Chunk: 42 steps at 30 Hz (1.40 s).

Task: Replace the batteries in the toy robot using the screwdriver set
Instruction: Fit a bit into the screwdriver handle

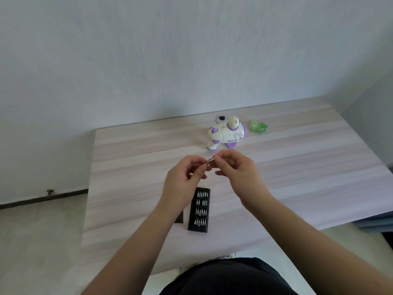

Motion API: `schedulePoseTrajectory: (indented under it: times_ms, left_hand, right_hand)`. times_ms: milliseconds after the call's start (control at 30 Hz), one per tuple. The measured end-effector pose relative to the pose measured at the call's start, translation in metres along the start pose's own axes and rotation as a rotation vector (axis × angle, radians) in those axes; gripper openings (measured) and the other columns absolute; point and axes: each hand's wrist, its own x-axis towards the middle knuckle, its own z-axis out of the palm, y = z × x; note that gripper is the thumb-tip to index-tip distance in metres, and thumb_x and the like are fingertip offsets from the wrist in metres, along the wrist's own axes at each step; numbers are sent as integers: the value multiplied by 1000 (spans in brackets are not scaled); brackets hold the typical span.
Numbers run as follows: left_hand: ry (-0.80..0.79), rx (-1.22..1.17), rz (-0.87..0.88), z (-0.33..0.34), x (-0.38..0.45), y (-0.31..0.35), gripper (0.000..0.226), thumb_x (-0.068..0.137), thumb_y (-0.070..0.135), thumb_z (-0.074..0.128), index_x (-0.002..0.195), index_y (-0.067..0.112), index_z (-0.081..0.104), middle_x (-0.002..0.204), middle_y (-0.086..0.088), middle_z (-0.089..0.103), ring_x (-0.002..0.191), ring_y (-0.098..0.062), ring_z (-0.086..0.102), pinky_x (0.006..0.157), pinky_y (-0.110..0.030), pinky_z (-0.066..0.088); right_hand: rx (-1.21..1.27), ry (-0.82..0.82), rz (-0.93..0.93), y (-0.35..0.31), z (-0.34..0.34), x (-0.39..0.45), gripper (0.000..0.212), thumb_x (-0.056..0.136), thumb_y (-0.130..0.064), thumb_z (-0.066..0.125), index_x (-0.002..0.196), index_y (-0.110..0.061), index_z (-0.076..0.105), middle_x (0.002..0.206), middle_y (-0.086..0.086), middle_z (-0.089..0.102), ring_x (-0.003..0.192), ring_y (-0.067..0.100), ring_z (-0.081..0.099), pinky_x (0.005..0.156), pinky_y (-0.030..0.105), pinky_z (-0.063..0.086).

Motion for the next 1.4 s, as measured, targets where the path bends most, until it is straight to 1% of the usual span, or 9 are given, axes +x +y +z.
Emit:
schedulePoseTrajectory:
  times_ms: [133,300,500,600,800,967,1167,1267,1400]
  left_hand:
    - [-2,50,56,-8,-4,9,15,91,10,65,96,24,65,86,8,74,73,-10,68,72,-20,53]
    - [-6,91,65,-16,-8,13,12,90,12,67,97,21,66,87,11,74,74,-7,68,70,-16,52]
    - [14,137,90,-29,-14,13,9,87,20,71,94,25,67,87,11,73,79,-7,68,73,-23,54]
    - [9,159,110,-36,-16,13,8,87,20,71,94,23,68,87,14,73,81,-5,67,73,-19,53]
    - [0,176,108,-39,-17,14,11,86,14,73,93,21,69,86,13,72,79,-1,66,70,-13,50]
    - [-19,174,131,-39,-19,15,14,84,11,74,95,19,69,88,12,72,80,-1,66,70,-10,47]
    - [-42,154,156,-38,-19,16,15,84,11,74,96,17,68,89,11,72,81,0,66,71,-9,48]
    - [-47,146,157,-35,-18,16,14,86,13,73,98,18,68,88,11,72,80,0,66,72,-12,50]
    - [-87,134,135,-29,-15,14,18,89,18,69,105,22,61,86,9,74,79,-3,68,74,-16,52]
  right_hand:
    - [-24,18,-37,-7,4,-6,8,93,-10,60,89,-14,66,79,4,74,82,16,71,77,29,57]
    - [-57,36,-57,-9,11,-12,8,91,-11,63,89,-17,68,81,4,75,84,17,71,82,32,57]
    - [-87,58,-68,-9,23,-18,9,90,-12,66,88,-20,68,83,1,75,86,18,71,83,33,57]
    - [-106,64,-63,-7,27,-21,6,89,-14,67,89,-19,69,83,2,75,88,21,70,86,36,56]
    - [-207,83,-77,-7,27,-28,3,89,-20,68,92,-20,70,83,-5,75,82,7,69,82,23,54]
    - [-291,113,-99,-8,27,-30,2,87,-22,70,88,-25,71,77,-11,73,73,0,66,72,14,49]
    - [-315,122,-107,-6,25,-30,2,87,-24,71,88,-26,72,77,-9,72,74,3,65,74,19,52]
    - [-306,136,-101,-5,23,-30,3,86,-25,71,89,-26,73,78,-8,72,75,5,66,76,23,54]
    - [-182,137,-50,-4,20,-29,6,87,-21,71,92,-21,72,84,-1,74,84,12,69,81,30,56]
